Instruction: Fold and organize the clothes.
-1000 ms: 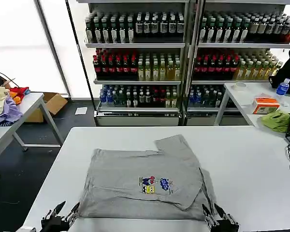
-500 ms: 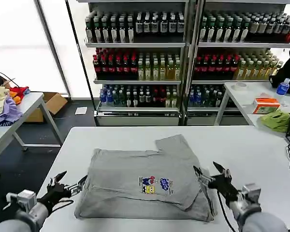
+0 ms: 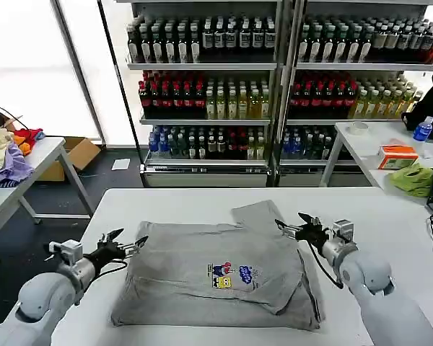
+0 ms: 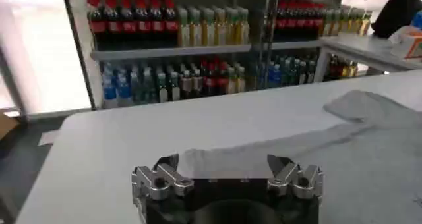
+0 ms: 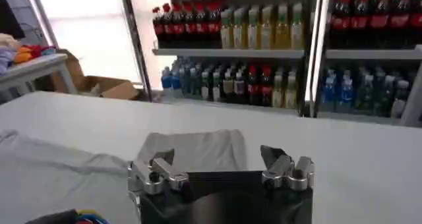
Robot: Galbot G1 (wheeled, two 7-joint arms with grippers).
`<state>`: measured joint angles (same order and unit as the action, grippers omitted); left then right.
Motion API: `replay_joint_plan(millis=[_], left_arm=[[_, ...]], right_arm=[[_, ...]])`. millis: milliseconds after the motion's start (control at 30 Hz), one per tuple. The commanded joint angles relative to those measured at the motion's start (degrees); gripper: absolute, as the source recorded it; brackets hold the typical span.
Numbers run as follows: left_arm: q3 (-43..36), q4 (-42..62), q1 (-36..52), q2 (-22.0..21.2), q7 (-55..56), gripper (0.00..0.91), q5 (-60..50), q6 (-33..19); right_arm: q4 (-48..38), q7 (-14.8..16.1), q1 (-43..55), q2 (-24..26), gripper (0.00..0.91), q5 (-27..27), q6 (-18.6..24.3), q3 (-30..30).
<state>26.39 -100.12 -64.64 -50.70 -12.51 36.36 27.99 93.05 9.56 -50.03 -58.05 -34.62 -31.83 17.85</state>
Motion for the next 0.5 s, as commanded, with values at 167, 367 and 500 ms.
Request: replay_joint_plan(millis=[167, 367, 500], left_arm=[[-17.3, 21.1, 22.8, -1.5, -1.3, 0.907, 2.3, -0.6], [-18.3, 25.6, 23.6, -2.1, -1.5, 0.907, 2.0, -0.7], [-18.3, 25.4, 23.0, -2.3, -1.6, 0.907, 1.9, -0.8]], right_arm=[[-18.4, 0.3, 15.4, -5.1, 0.907, 1.5, -0.8, -7.6], [-22.7, -0.1, 17.9, -7.8, 0.907, 2.2, -0.8, -8.4], [-25.4, 0.0, 19.5, -9.1, 0.907, 2.5, -0.7, -9.5]])
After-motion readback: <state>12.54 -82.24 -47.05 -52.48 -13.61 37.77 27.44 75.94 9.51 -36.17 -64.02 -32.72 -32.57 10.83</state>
